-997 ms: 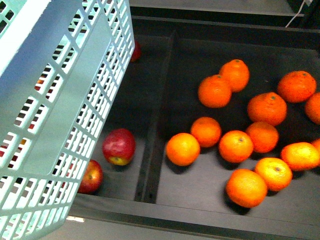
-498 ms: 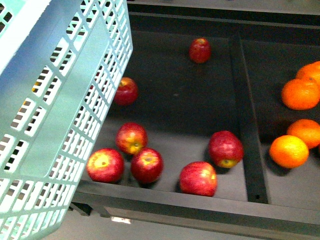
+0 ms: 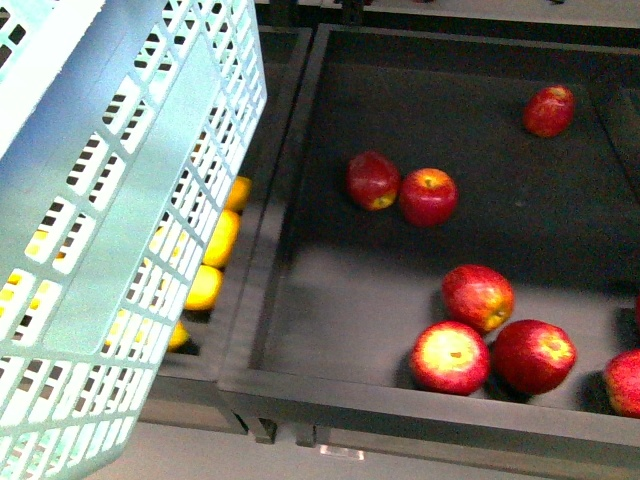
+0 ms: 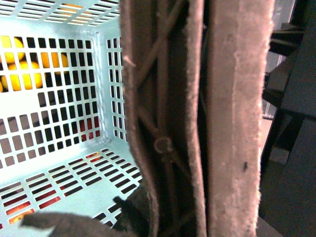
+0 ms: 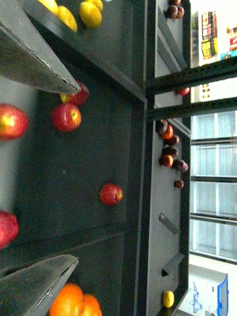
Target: Pick lemon and mango into basket
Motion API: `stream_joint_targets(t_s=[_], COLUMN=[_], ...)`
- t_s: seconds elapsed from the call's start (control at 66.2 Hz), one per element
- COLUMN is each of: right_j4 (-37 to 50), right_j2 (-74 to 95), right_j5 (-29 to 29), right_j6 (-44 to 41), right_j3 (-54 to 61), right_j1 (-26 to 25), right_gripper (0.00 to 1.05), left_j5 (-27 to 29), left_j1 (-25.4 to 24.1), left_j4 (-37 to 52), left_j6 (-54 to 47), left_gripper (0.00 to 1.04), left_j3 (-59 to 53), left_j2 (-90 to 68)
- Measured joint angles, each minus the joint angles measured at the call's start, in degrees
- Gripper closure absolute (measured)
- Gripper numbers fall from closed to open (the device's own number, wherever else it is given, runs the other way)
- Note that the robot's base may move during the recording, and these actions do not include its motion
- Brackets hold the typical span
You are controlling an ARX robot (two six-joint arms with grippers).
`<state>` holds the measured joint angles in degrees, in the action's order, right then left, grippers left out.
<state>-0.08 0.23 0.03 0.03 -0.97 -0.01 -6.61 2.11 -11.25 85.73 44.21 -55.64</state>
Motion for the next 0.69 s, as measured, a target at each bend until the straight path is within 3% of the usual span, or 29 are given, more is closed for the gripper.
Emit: stream_joint_targets(t_s=[0.695], right_j4=[0.02], right_j2=[0.00], right_j5=[-0.17], right_j6=[-0.02], right_j3=[0.00], right_j1=[0.00], right_gripper=[0.09], left_j5=[0.07], left_j1=[-0.02], left_j4=[0.02], left_j6=[-0.02], left_gripper=[0.91], left_j3=[0.04], left_j2=[0.02])
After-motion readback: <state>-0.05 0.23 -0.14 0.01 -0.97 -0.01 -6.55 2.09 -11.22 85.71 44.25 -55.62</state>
